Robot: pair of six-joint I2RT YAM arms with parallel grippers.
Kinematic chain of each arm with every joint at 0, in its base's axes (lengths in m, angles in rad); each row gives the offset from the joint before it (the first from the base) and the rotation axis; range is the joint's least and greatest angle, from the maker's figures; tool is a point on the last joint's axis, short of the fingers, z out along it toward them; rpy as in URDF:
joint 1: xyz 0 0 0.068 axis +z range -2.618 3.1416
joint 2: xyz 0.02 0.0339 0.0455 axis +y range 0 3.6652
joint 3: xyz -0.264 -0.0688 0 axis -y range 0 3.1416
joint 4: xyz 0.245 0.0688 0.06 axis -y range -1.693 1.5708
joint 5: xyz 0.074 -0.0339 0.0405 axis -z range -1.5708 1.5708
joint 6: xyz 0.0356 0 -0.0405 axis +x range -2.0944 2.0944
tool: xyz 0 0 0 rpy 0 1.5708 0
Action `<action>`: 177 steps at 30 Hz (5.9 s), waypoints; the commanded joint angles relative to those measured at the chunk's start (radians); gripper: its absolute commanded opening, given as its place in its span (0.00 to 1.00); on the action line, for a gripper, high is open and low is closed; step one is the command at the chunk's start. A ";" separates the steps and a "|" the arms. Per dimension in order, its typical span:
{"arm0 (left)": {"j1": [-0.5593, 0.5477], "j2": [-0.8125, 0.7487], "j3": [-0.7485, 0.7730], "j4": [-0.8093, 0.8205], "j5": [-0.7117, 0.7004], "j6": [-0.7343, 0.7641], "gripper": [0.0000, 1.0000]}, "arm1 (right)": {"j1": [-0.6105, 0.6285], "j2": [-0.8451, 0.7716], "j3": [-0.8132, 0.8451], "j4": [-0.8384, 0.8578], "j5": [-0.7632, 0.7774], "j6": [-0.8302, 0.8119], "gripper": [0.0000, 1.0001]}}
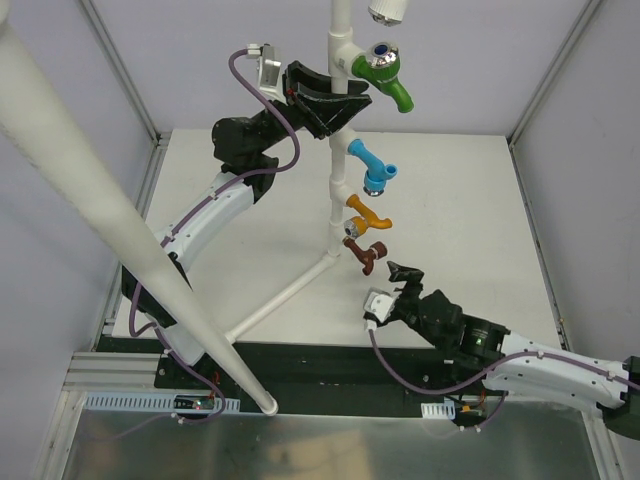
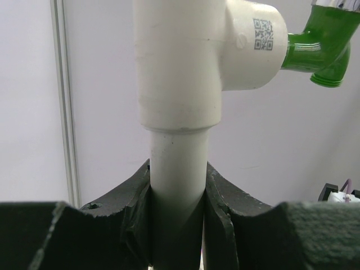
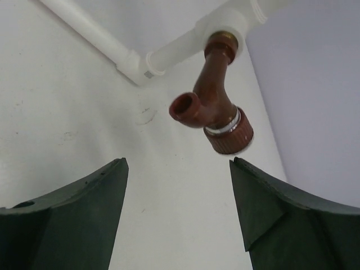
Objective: Install the water faucets
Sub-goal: Screw the water faucet onto the adaptor.
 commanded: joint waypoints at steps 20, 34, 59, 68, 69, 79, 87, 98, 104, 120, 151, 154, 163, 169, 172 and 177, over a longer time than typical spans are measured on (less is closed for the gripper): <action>-0.005 -0.050 -0.030 0.178 0.100 -0.137 0.00 | -0.146 0.638 0.050 0.763 0.091 -0.187 0.00; 0.003 -0.055 -0.046 0.187 0.097 -0.141 0.00 | -0.140 0.424 -0.123 0.808 0.145 1.513 0.00; 0.005 -0.052 -0.049 0.190 0.106 -0.141 0.00 | -0.149 0.216 -0.417 0.829 0.380 2.380 0.77; 0.006 -0.059 -0.046 0.173 0.114 -0.137 0.00 | -0.150 -0.478 0.036 -0.322 0.578 1.603 0.76; 0.006 -0.059 -0.046 0.176 0.112 -0.139 0.00 | -0.152 -0.477 0.071 -0.358 0.582 1.560 0.76; 0.006 -0.066 -0.055 0.178 0.114 -0.141 0.00 | -0.135 0.003 0.237 -0.207 0.239 0.704 0.73; 0.008 -0.063 -0.060 0.187 0.114 -0.145 0.00 | -0.048 -0.091 -0.033 0.291 -0.243 0.064 0.74; 0.011 -0.056 -0.070 0.198 0.112 -0.147 0.00 | -0.029 0.339 0.019 0.579 -0.128 -0.255 0.73; 0.014 -0.055 -0.081 0.205 0.108 -0.153 0.00 | -0.078 0.537 0.100 0.690 -0.038 -0.233 0.59; 0.017 -0.050 -0.095 0.225 0.105 -0.159 0.00 | -0.092 0.617 0.009 0.955 0.358 1.151 0.00; 0.018 -0.046 -0.075 0.247 0.108 -0.202 0.00 | -0.110 0.006 0.091 0.062 0.290 0.879 0.99; 0.018 -0.047 -0.070 0.231 0.111 -0.202 0.00 | -0.114 0.005 0.088 0.069 0.133 0.459 1.00; 0.018 -0.047 -0.066 0.228 0.114 -0.203 0.00 | -0.115 0.066 0.062 0.158 -0.128 -0.275 0.99; 0.020 -0.047 -0.064 0.233 0.105 -0.203 0.00 | -0.141 0.301 0.106 0.270 -0.174 -0.484 0.96; 0.020 -0.049 -0.064 0.236 0.105 -0.205 0.00 | -0.173 0.425 0.149 0.279 -0.188 -0.539 0.92; 0.023 -0.052 -0.072 0.241 0.102 -0.206 0.00 | -0.221 0.569 0.183 0.410 -0.214 -0.549 0.85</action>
